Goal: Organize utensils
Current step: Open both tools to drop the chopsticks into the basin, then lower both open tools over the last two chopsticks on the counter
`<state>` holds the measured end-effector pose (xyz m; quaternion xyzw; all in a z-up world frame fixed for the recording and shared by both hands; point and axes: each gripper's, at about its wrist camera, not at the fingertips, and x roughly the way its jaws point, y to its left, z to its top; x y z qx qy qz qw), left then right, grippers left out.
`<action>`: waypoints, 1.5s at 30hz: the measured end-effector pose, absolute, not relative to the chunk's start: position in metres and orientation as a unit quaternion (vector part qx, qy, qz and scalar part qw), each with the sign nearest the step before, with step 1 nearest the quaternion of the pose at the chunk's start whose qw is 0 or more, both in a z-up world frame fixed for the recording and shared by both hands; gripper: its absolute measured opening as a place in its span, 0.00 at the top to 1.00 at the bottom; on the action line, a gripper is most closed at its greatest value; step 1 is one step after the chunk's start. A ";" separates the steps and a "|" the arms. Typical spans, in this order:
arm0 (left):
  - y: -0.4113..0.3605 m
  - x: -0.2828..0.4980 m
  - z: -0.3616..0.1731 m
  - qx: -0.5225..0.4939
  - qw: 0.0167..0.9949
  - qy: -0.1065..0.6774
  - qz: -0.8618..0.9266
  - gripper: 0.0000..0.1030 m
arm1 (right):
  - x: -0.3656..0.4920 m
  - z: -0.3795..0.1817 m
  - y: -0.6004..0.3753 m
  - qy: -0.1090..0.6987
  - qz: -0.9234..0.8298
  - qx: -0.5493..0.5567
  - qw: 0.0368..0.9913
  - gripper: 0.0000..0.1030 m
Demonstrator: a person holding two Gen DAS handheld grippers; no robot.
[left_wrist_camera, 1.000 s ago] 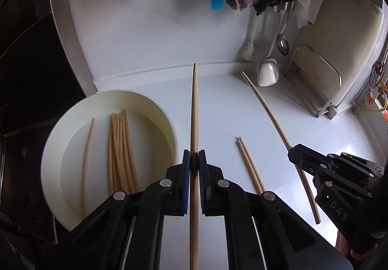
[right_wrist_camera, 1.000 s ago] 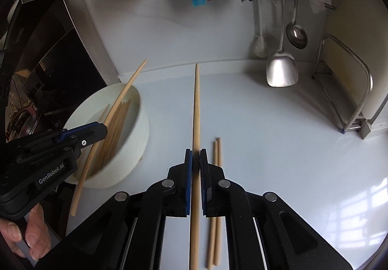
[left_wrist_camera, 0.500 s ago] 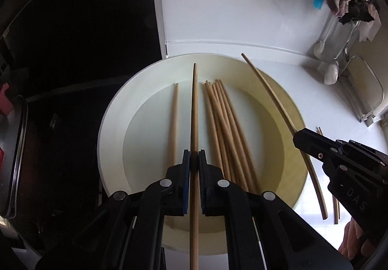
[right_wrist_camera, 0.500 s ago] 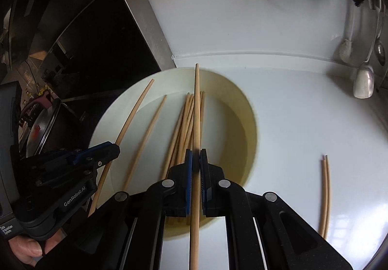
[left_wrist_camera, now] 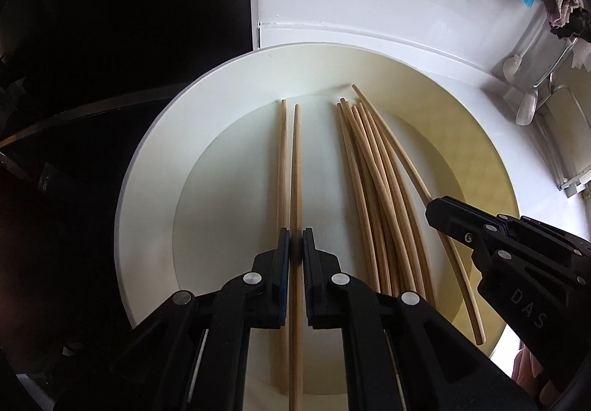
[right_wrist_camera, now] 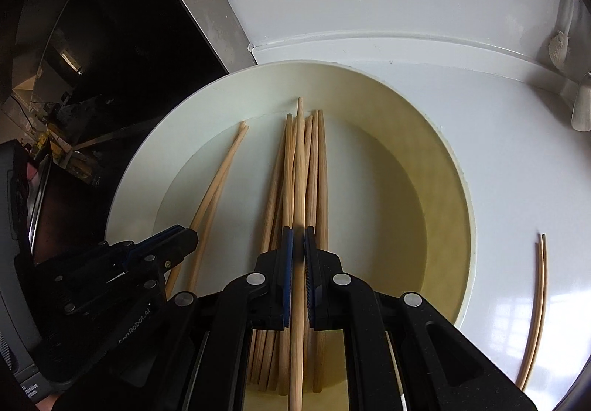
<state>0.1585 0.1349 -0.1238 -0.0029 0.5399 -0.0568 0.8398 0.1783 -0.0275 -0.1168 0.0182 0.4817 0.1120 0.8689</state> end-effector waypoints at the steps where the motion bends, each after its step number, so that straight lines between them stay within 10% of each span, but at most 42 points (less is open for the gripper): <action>1: 0.134 0.160 -0.124 -0.003 0.840 0.540 -0.057 0.92 | 0.180 -0.118 -0.027 0.484 0.110 0.016 0.868 0.94; 5: 0.134 0.165 -0.127 -0.009 0.840 0.540 -0.056 0.87 | 0.184 -0.125 -0.027 0.494 0.105 0.013 0.863 0.94; 12: 0.140 0.162 -0.118 -0.014 0.850 0.525 -0.045 0.35 | 0.183 -0.121 -0.030 0.489 0.100 0.016 0.866 0.85; 45: 0.101 0.070 -0.056 0.004 0.882 0.468 -0.050 0.10 | 0.054 -0.066 -0.109 0.398 0.046 -0.037 0.915 0.52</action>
